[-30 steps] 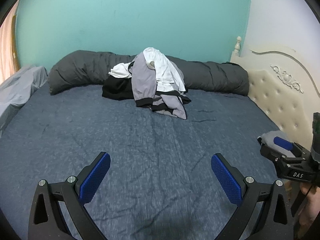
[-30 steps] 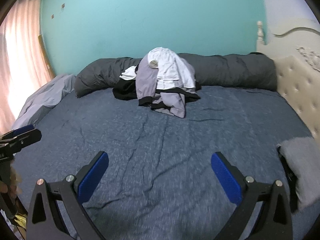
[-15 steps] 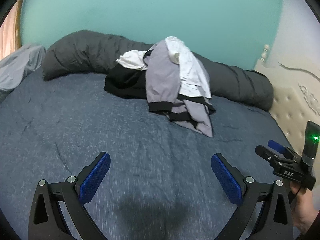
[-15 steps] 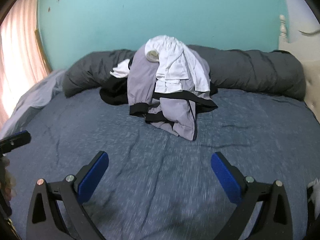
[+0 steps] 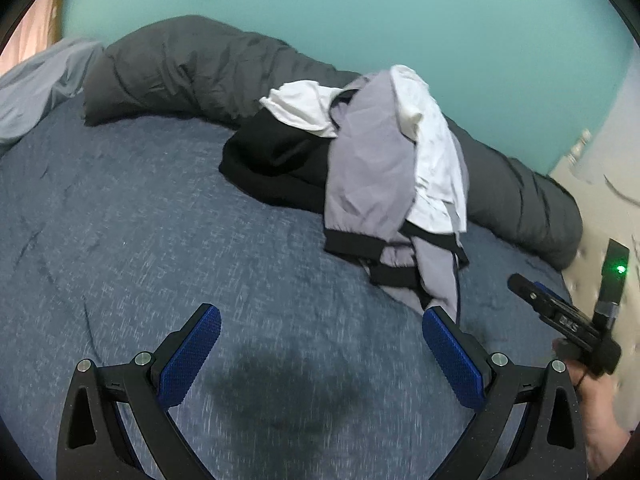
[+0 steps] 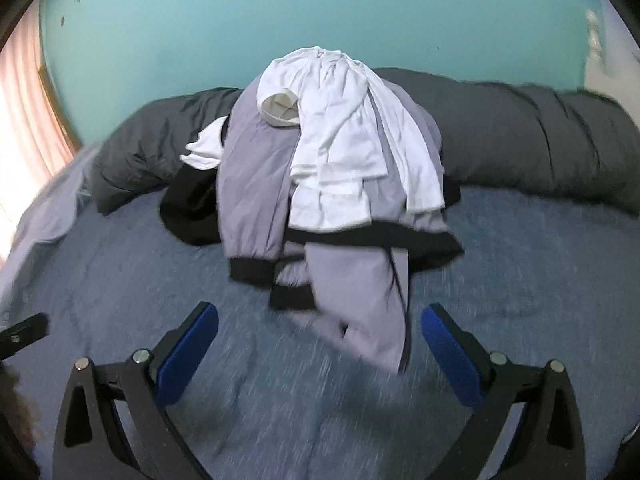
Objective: Fold clothes
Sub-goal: 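Reach the right gripper into the heap and grasp the white shirt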
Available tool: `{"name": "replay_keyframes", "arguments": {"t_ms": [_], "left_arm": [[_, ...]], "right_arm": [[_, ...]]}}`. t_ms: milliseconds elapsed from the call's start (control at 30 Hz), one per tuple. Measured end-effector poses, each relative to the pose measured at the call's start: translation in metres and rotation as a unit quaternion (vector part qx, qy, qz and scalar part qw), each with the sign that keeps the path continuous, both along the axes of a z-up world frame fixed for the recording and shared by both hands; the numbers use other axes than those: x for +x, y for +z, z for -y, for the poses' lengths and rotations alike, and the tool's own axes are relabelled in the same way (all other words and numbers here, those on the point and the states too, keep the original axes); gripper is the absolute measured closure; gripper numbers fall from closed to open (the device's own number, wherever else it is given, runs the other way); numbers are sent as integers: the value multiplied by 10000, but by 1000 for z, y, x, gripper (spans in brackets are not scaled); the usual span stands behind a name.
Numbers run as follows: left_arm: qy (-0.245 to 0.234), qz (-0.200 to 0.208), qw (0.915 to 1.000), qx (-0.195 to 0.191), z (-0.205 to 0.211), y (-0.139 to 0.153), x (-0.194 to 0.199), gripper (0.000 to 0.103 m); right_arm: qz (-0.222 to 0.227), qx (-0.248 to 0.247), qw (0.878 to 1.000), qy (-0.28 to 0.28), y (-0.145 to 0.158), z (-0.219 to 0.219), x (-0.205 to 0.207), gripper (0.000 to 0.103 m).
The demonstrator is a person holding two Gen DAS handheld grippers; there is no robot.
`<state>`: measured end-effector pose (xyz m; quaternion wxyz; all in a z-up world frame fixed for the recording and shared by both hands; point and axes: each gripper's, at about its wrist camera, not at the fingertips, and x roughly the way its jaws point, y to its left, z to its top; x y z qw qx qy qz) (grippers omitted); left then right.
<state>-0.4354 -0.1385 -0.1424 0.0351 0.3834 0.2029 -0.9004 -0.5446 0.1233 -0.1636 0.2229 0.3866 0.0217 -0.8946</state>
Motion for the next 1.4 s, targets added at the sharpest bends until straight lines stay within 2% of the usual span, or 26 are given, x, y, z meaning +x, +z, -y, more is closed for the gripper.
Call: {"name": "replay_keyframes", "arguments": {"t_ms": [67, 133, 400, 533, 667, 733, 767, 800, 833, 967, 1000, 1100, 1233, 1400], "left_arm": [[57, 49, 10000, 33, 10, -3, -10, 0], [136, 102, 9998, 48, 22, -7, -21, 0], [443, 153, 9989, 3, 56, -17, -55, 0], [529, 151, 9984, 128, 69, -26, -61, 0], [556, 191, 9980, 217, 79, -39, -59, 0], [614, 207, 9975, 285, 85, -47, -55, 0], [613, 226, 9974, 296, 86, -50, -53, 0], [612, 246, 9973, 308, 88, -53, -51, 0], [603, 270, 9973, 308, 89, -57, -49, 0], [558, 356, 9975, 255, 90, -68, -43, 0], [552, 384, 9974, 273, 91, -71, -41, 0], [574, 405, 9973, 237, 92, -74, -36, 0], [608, 439, 9970, 203, 88, -75, -26, 0], [523, 355, 9979, 139, 71, -67, -6, 0]], "right_arm": [[18, 80, 10000, -2, -2, 10, -21, 14], [7, 139, 9999, 50, -4, 23, -45, 16], [72, 101, 9999, 13, -17, 58, -116, 18], [111, 86, 9993, -339, -26, 66, -149, 18], [-127, 324, 9980, -536, -33, 78, -170, 18], [-48, 351, 9979, -547, -41, 82, -179, 24], [8, 392, 9978, -534, -46, 84, -183, 36], [20, 441, 9977, -507, -50, 86, -184, 47], [-2, 481, 9977, -468, -52, 88, -185, 49], [-113, 612, 9975, -347, -54, 92, -186, 85], [-151, 632, 9973, -330, -51, 92, -185, 89], [-278, 461, 9982, -260, -45, 81, -175, 92], [-775, 377, 9963, -54, -28, 67, -146, 94], [-805, -17, 9964, 268, -13, 41, -111, 94]]}}
